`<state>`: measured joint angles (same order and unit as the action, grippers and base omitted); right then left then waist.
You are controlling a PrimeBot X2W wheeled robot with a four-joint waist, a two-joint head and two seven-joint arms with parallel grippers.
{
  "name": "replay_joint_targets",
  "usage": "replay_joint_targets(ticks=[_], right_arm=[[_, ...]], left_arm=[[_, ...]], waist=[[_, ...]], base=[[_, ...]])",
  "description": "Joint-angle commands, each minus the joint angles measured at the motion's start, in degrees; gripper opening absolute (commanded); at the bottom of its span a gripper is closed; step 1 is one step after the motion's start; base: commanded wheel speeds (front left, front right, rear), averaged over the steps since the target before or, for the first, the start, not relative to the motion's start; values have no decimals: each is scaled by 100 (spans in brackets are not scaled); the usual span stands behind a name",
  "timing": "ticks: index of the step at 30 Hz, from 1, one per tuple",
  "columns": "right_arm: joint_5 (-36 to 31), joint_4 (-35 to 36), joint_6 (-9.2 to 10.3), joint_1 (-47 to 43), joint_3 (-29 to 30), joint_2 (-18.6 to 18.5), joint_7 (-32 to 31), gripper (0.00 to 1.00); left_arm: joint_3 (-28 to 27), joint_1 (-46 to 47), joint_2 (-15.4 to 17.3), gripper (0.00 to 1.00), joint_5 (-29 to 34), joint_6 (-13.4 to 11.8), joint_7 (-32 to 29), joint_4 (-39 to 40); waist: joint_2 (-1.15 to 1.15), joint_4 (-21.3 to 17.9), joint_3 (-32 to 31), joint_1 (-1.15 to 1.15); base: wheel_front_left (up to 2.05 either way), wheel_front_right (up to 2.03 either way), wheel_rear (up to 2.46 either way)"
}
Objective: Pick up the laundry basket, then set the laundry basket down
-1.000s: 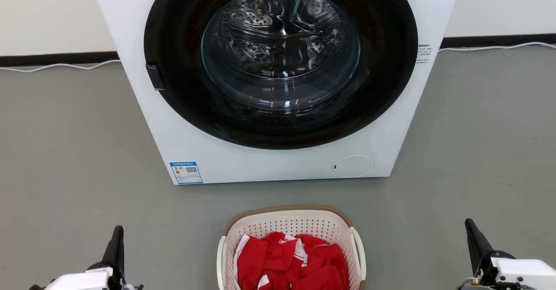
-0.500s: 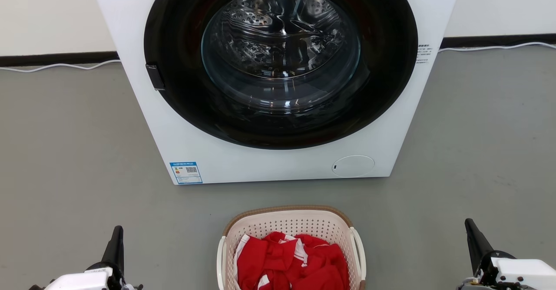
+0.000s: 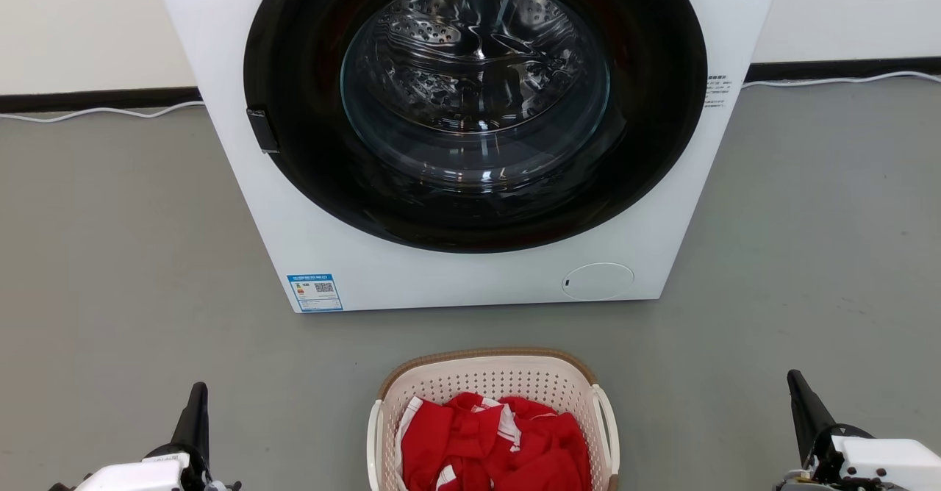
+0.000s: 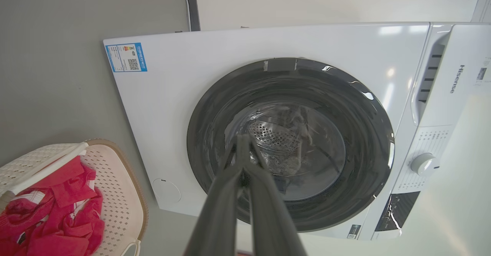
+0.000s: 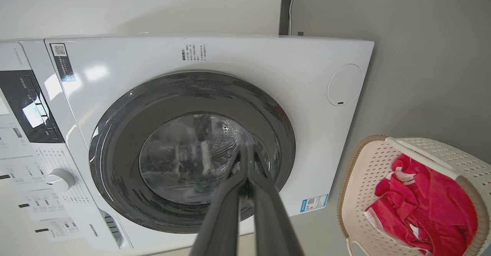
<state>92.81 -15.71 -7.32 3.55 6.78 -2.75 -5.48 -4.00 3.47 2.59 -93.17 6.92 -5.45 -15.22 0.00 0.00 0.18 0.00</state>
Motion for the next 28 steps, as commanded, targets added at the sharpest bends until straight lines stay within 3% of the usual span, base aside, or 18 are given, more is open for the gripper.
replay_joint_targets(ticks=[1, 28], right_arm=[[-12, 172, -17, 257, -89, -60, -51, 0], [-30, 170, -17, 259, -67, -45, -68, 0]], left_arm=[[-184, 265, 80, 0, 45, 57, -49, 120], [-207, 267, 64, 0, 64, 57, -68, 119]], waist=[[0, 0, 0, 0], [0, 0, 0, 0]], base=[[0, 0, 0], [0, 0, 0]])
